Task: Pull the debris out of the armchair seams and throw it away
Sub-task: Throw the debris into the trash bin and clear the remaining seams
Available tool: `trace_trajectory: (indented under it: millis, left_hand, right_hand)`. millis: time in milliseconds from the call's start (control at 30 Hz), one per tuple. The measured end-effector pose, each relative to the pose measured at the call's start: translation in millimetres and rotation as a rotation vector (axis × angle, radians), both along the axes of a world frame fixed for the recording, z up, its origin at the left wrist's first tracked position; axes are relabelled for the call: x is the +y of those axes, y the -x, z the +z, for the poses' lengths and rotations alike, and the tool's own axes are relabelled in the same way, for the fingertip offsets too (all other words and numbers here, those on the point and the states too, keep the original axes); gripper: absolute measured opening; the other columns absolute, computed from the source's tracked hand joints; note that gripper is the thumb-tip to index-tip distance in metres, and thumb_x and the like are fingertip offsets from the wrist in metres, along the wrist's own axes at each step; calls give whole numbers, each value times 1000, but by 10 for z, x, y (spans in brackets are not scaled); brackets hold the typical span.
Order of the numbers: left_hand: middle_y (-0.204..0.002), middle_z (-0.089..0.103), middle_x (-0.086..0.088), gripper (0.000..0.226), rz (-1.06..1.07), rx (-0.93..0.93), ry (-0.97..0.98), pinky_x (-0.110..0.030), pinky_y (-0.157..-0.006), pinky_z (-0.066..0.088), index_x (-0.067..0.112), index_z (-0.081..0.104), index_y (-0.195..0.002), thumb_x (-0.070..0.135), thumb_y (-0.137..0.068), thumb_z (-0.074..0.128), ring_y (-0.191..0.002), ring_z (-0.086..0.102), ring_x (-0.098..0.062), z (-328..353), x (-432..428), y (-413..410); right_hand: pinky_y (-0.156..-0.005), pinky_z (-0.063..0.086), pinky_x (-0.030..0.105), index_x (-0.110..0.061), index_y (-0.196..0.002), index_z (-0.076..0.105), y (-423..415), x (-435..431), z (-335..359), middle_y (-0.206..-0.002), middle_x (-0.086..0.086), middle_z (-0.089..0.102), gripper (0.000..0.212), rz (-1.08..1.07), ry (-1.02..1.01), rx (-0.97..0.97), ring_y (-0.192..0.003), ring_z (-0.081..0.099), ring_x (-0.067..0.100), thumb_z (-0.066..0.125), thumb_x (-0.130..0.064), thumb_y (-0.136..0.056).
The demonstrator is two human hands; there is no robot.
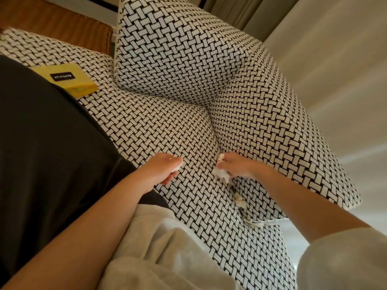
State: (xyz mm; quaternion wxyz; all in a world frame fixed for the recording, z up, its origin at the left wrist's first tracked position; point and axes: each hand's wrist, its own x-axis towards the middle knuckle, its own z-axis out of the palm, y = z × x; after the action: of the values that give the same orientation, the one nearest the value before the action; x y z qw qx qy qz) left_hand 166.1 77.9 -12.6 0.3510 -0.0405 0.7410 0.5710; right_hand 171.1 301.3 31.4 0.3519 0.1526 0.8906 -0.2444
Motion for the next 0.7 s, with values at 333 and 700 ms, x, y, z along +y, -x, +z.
trace_trajectory:
  millis: [333,700]
  left_hand:
    - [-66,54,0,20,-11,-10,-56,-20,-52,42,17,56,-73,23,-90,47,-57,47,-11,12,-27,-12]
    - [-72,57,-2,19,-1,-32,-170,-19,-54,43,18,57,-82,28,-94,46,-60,49,-10,42,-69,-34]
  right_hand:
    - [-58,40,21,-18,-116,56,110,-206,-80,-86,4,49,26,-441,407,335,-68,42,11,36,-16,-99]
    - [-106,34,47,-21,-139,39,-619,-430,-1083,-143,7,39,68,137,-441,733,-133,34,29,15,-63,-91]
